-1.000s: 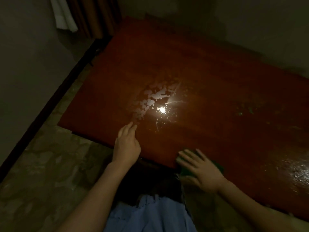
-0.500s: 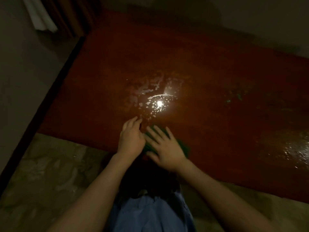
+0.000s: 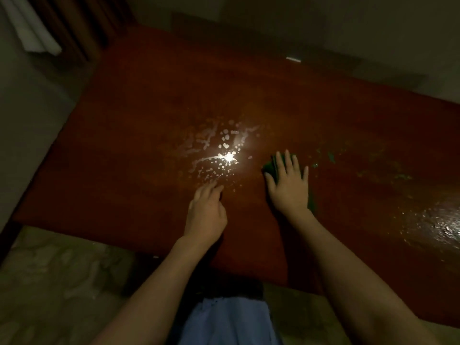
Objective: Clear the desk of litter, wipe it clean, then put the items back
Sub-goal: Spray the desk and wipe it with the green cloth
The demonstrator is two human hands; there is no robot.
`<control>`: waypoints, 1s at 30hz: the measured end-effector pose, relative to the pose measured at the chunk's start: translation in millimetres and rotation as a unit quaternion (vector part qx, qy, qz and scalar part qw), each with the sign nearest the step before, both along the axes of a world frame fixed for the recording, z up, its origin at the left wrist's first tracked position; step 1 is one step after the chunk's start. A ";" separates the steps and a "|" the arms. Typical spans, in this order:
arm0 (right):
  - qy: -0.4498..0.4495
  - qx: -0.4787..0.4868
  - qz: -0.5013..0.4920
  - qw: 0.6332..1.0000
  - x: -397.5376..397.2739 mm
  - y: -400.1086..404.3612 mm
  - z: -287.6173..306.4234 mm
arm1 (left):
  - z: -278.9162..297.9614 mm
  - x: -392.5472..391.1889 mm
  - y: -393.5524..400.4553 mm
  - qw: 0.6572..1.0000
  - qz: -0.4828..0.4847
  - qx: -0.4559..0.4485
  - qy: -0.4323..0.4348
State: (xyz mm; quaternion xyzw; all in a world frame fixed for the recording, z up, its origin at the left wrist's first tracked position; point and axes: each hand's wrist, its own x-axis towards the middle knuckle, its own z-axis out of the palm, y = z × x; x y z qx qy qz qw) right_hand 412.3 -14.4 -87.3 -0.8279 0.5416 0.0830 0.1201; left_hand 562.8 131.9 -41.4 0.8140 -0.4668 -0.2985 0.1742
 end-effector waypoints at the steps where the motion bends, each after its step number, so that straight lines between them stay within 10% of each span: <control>1: 0.006 -0.001 0.013 1.000 17.8 -8.5 1.2 | -0.5 -1.3 -3.1 1.000 0.000 0.003 -0.002; 10: -0.007 0.039 0.384 0.923 -22.9 42.7 -1.1 | 2.5 0.4 -56.0 0.999 0.021 0.012 -0.021; 16: 0.030 0.042 0.239 0.970 -88.2 -48.1 1.7 | -1.1 -0.8 -97.6 0.999 0.038 0.005 -0.009; 22: 0.024 -0.016 0.067 0.997 8.0 -185.9 -2.2 | -7.7 -4.7 -133.4 0.999 0.050 0.006 -0.016; 30: -0.014 0.003 0.401 0.916 25.1 -127.6 -5.5 | -5.8 8.2 -172.9 0.996 0.075 0.010 -0.048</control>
